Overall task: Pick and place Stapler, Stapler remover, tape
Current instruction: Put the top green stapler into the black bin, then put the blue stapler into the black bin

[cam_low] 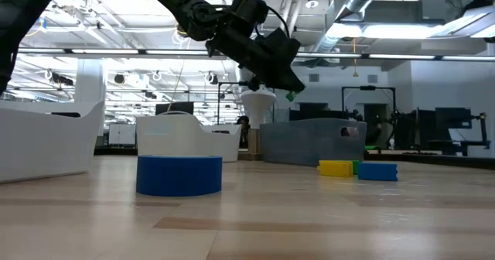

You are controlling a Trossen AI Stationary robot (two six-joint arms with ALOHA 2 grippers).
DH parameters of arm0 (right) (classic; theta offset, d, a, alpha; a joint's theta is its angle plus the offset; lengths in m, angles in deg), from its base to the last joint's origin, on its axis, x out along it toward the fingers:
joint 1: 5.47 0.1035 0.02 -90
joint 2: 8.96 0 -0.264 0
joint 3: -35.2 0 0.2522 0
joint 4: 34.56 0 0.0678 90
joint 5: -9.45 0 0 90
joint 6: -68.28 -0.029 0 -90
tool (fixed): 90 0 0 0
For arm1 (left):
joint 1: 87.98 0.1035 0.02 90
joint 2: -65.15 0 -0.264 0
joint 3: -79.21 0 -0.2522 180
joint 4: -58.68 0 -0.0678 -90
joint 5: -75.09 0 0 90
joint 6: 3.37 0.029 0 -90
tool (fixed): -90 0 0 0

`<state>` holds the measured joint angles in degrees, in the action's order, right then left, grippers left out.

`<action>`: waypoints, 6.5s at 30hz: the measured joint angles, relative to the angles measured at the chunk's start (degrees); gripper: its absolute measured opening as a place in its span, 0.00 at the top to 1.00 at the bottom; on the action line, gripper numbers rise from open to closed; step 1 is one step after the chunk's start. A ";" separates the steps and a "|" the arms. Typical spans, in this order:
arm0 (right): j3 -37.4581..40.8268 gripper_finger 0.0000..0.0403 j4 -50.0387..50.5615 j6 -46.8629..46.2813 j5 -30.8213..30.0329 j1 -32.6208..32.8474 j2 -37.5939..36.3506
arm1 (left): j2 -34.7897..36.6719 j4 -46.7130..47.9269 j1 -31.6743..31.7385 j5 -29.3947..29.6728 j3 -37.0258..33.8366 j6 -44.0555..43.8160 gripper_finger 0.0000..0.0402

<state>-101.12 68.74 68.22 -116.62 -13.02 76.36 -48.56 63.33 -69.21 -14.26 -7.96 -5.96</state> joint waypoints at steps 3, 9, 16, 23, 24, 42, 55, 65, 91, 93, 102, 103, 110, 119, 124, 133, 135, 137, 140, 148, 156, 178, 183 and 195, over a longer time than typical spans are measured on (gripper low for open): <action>0.00 0.73 0.00 0.02 -0.01 0.02 0.00 | 0.31 0.79 -1.07 3.46 -0.21 1.17 0.97; 0.00 0.73 0.04 0.15 -0.01 0.02 0.00 | 1.71 3.76 -4.79 5.00 -0.54 1.15 0.97; 0.00 0.73 0.11 0.17 -0.03 -0.03 -0.11 | 6.07 5.65 -9.59 11.28 -0.42 6.27 0.97; 0.00 0.73 0.10 0.09 -0.20 -0.03 -0.24 | 8.80 4.81 -9.51 16.24 -0.24 6.97 0.97; 0.00 0.73 0.09 0.09 -0.20 -0.03 -0.24 | 8.32 4.86 -9.38 16.32 0.04 6.90 0.97; -0.02 0.73 0.24 0.00 -0.03 0.12 -0.26 | -5.28 19.79 -9.35 11.94 18.41 6.75 0.97; -0.02 0.73 0.46 0.02 0.01 0.12 -0.26 | -13.12 18.01 -9.00 9.78 18.41 3.54 0.97; -0.02 0.73 0.48 0.17 0.01 0.12 -0.26 | -12.99 17.61 -7.49 8.86 18.27 0.86 0.94; -0.02 0.73 0.48 0.63 0.01 0.21 -0.57 | -2.56 14.85 -11.14 8.93 12.99 3.09 0.92; -0.07 0.73 0.48 0.60 0.01 0.43 -0.75 | 0.62 15.33 -12.45 8.97 11.91 3.73 0.98; -0.07 0.73 0.48 -3.73 5.29 3.62 -1.05 | 17.63 15.97 -17.55 12.96 -1.77 3.85 1.00; -0.07 0.73 0.48 -4.42 6.38 4.11 -1.05 | 20.03 16.37 -17.89 13.06 -4.15 3.85 1.00; -0.03 0.73 0.40 -6.05 12.77 9.21 0.04 | 38.08 16.30 -21.67 15.26 -19.19 -0.55 1.00; -0.07 0.73 -2.11 -6.03 18.90 16.87 8.57 | 57.05 17.31 -29.50 25.58 -30.45 -3.86 1.00; 0.02 0.73 -1.81 -6.32 17.99 19.83 15.52 | 62.60 20.83 -32.07 27.60 -33.14 -7.34 1.00; 0.04 0.84 0.28 -23.33 12.65 21.93 21.96 | 64.64 23.70 -36.23 27.68 -34.27 -8.81 1.00; 1.16 0.86 0.39 -25.83 9.79 22.22 22.34 | 64.60 24.05 -36.74 27.64 -34.29 -8.70 1.00; 3.13 0.87 0.46 -27.01 8.50 22.33 22.45 | 64.60 24.05 -37.28 27.66 -34.29 -8.68 1.00; 7.51 0.89 0.59 -27.04 8.77 22.31 21.94 | 64.60 24.21 -37.82 27.64 -34.29 -8.68 1.00; 26.53 0.99 -3.38 -31.34 8.75 22.29 9.94 | 64.60 24.63 -38.04 27.64 -34.29 -8.68 1.00; 50.39 1.00 -31.33 -30.26 13.09 22.94 -7.36 | 64.60 24.51 -37.93 28.32 -34.29 -8.68 1.00; 75.14 1.00 -68.00 -26.51 21.22 22.65 3.01 | 64.58 24.46 -37.89 30.00 -34.27 -8.86 1.00; 75.12 0.99 -68.05 -28.54 21.32 21.60 6.52 | 64.58 24.49 -37.89 30.02 -34.27 -9.98 1.00; 75.06 0.87 -67.58 -28.96 24.73 21.50 4.59 | 64.58 24.51 -37.89 30.02 -34.25 -10.16 1.00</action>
<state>-26.06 1.16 39.26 -91.88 8.48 80.95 16.02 87.84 -107.09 15.76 -42.21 -16.12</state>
